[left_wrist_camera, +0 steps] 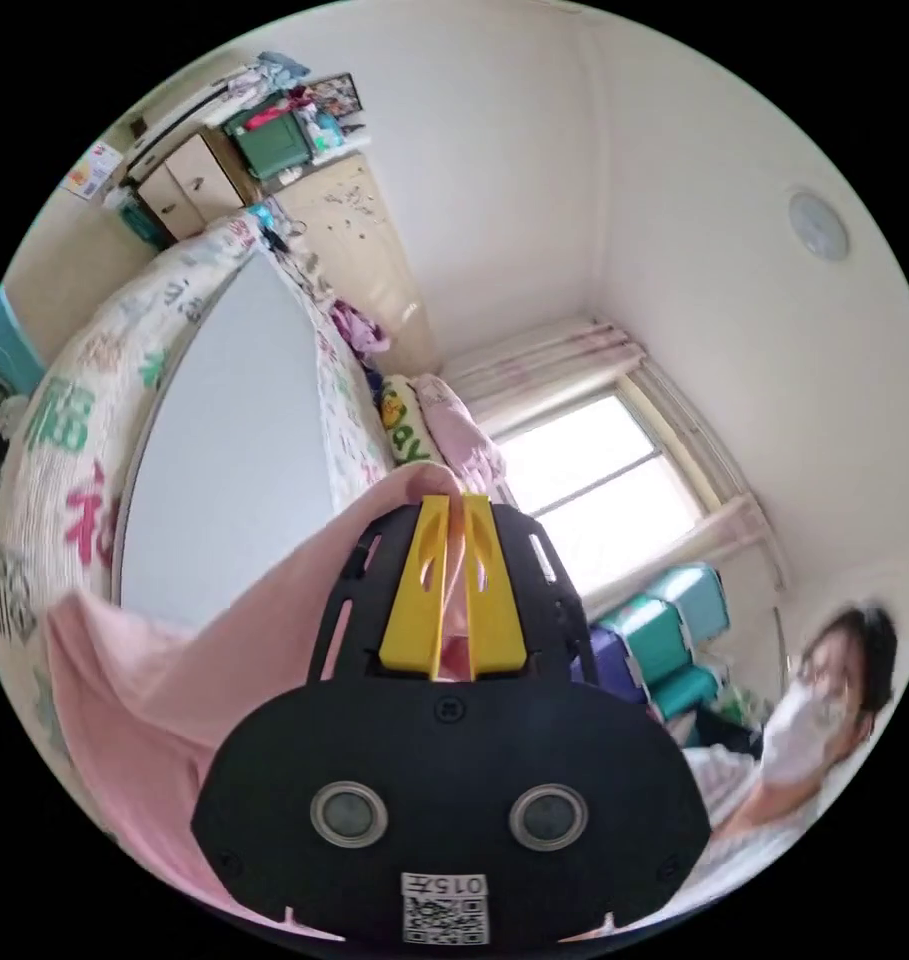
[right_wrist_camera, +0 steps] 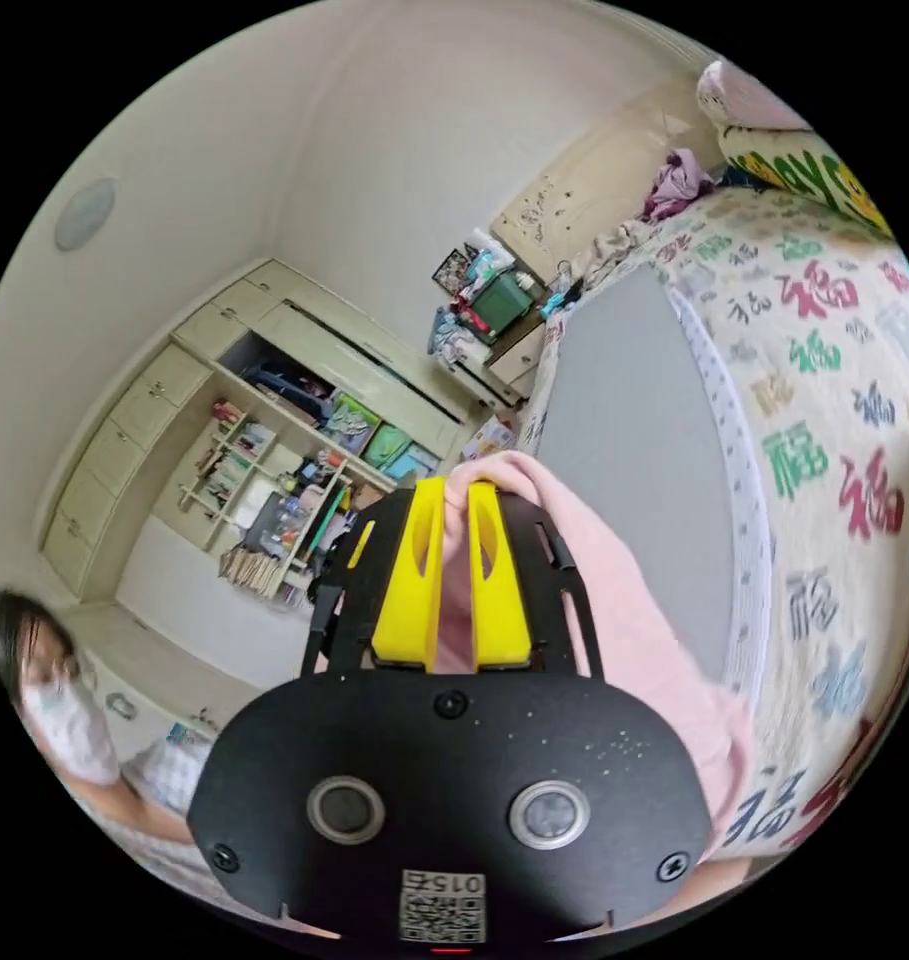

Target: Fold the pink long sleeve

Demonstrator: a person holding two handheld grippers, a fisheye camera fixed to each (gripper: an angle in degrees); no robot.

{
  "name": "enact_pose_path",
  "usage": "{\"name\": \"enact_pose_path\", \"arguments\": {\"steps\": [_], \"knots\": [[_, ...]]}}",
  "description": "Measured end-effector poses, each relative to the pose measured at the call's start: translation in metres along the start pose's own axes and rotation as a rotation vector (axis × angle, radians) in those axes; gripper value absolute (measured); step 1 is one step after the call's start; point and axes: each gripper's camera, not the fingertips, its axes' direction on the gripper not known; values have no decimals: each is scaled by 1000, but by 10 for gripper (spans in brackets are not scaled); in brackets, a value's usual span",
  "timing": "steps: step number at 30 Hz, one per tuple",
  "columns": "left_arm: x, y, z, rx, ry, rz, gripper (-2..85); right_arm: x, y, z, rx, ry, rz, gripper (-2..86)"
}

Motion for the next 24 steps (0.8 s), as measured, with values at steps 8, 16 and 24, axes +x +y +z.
{"name": "enact_pose_path", "arguments": {"steps": [8, 16, 24], "knots": [[32, -27, 5, -82, -83, 225, 62, 30, -46, 41, -6, -69, -19, 60], [-7, 188, -23, -410, -201, 136, 79, 62, 164, -8, -289, 65, -9, 108], [74, 272, -7, -533, -296, 338, 122, 70, 272, -21, -298, 94, 220, 106]]}}
